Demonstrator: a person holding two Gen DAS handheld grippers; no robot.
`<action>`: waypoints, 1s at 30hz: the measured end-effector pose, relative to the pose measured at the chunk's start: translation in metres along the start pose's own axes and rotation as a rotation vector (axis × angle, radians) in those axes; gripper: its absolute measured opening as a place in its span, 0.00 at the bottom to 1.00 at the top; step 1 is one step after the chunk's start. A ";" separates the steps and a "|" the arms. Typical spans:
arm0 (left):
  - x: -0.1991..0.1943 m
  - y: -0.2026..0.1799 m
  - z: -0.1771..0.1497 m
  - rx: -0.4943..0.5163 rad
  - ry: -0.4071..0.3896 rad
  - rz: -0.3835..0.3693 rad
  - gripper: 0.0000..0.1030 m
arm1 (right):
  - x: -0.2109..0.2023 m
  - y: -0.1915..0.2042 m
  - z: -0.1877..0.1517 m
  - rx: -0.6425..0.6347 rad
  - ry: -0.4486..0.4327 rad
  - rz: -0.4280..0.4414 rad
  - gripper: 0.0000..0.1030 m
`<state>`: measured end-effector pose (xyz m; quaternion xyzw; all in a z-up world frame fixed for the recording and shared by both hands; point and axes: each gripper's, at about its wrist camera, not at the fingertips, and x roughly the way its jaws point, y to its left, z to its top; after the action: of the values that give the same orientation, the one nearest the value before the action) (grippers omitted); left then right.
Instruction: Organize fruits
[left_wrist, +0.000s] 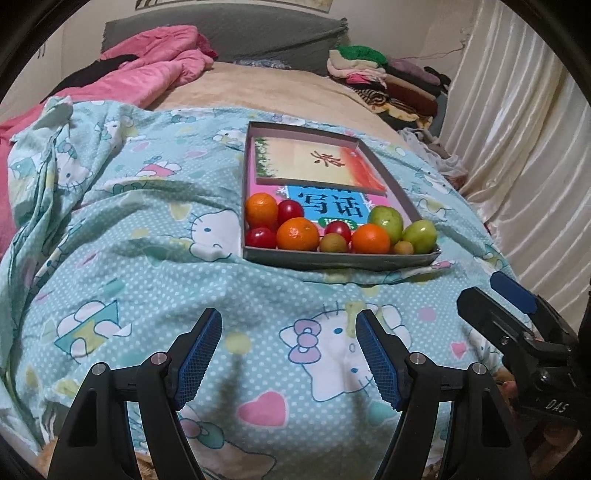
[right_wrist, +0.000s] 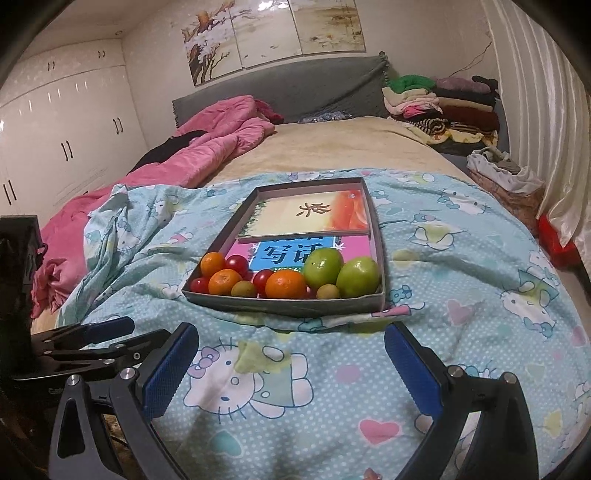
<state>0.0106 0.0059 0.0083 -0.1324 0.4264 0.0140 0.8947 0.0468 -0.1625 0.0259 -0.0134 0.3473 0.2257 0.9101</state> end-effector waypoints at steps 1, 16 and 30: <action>0.000 -0.001 0.000 0.002 -0.003 -0.001 0.74 | -0.001 0.000 0.000 -0.003 -0.005 -0.003 0.99; -0.001 -0.001 0.002 0.014 -0.012 0.021 0.74 | -0.003 0.003 0.000 -0.024 -0.015 -0.010 0.99; 0.000 0.000 0.003 0.011 -0.010 0.033 0.74 | -0.003 0.003 0.000 -0.027 -0.014 -0.010 0.99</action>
<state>0.0129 0.0071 0.0101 -0.1203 0.4240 0.0270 0.8972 0.0434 -0.1606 0.0277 -0.0259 0.3376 0.2261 0.9134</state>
